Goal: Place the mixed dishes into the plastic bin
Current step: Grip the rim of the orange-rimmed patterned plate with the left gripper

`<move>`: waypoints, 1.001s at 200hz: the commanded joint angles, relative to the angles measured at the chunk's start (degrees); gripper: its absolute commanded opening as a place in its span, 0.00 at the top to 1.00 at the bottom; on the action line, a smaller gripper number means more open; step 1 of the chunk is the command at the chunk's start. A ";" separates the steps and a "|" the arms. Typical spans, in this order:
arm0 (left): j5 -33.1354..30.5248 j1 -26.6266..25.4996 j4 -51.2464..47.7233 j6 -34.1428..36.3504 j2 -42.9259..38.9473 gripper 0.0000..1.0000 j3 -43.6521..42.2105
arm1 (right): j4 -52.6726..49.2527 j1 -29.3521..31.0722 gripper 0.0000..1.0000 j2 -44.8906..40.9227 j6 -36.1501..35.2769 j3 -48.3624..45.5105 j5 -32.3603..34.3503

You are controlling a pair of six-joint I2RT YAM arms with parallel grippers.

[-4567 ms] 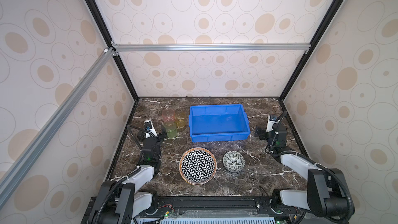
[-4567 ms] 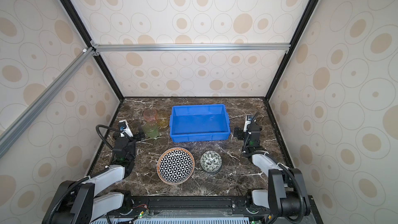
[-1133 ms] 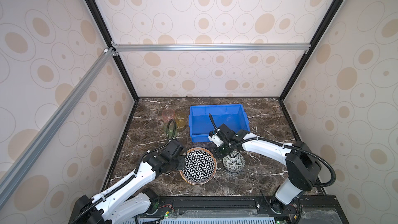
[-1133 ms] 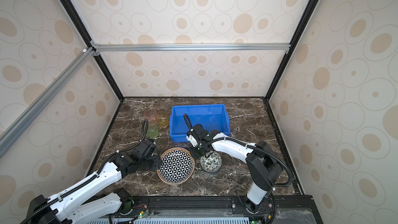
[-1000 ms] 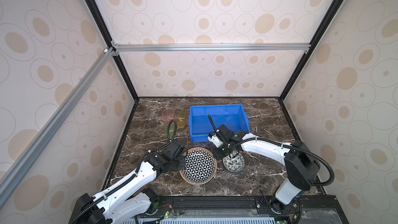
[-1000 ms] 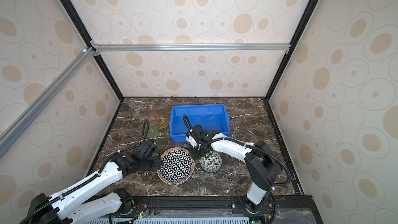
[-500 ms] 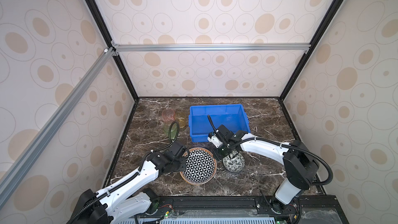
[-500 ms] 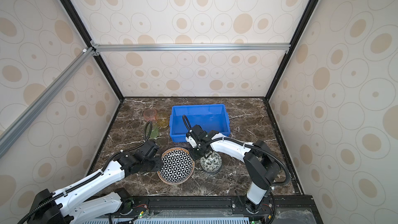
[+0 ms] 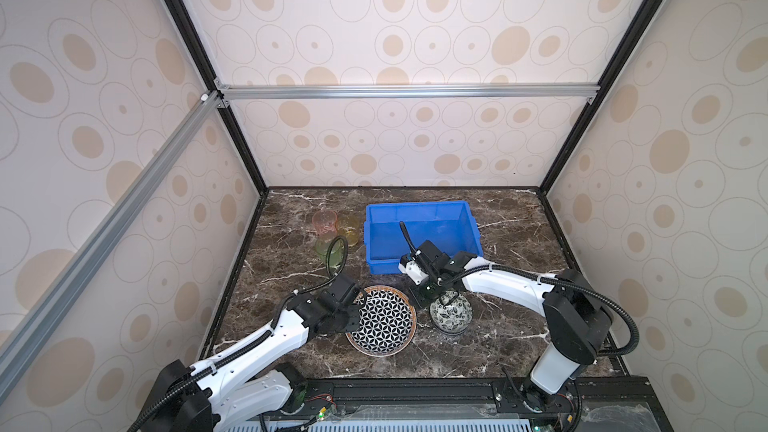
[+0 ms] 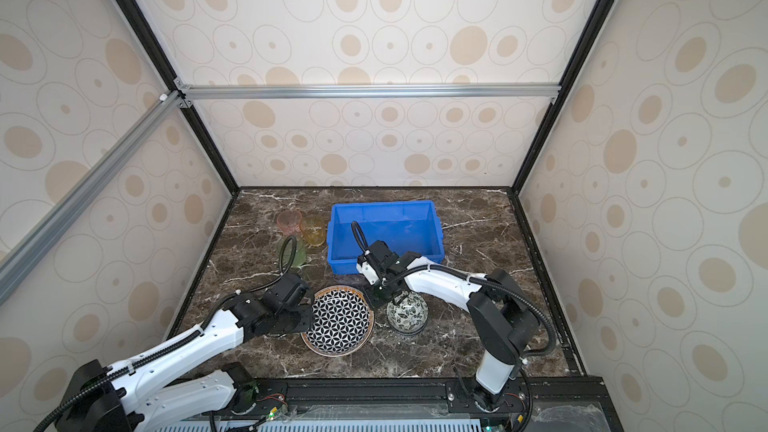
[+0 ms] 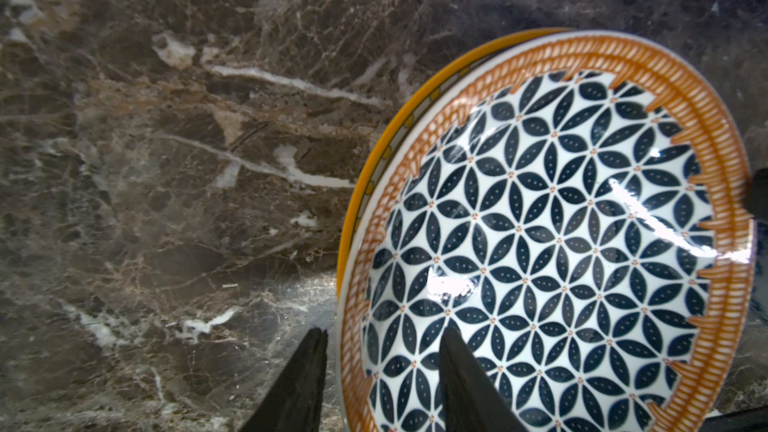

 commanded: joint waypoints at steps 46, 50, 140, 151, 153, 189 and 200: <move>-0.66 -0.57 -1.09 -2.91 -2.80 0.56 -1.26 | -1.72 1.71 0.94 2.22 0.10 0.52 -2.53; -0.54 -0.57 -0.95 -3.04 -2.96 0.56 -1.38 | -1.63 1.75 0.94 2.26 0.18 0.51 -2.64; -0.69 -0.57 -3.59 -3.93 -5.45 0.62 -0.90 | -0.88 2.47 0.95 2.15 0.74 0.06 -3.17; -0.70 -0.57 -3.87 -3.85 -5.54 0.63 -0.79 | -0.77 2.52 0.95 2.10 0.73 0.03 -3.14; -0.63 -0.57 -3.93 -3.88 -5.59 0.63 -0.79 | -0.76 2.55 0.95 2.06 0.71 0.05 -3.19; 0.41 -0.57 -3.95 -3.82 -4.85 0.63 -1.14 | -0.68 2.73 0.95 2.03 0.69 0.01 -3.22; 0.27 -0.57 -4.05 -3.85 -4.53 0.63 -1.26 | -0.53 2.76 0.95 2.08 0.67 0.04 -3.33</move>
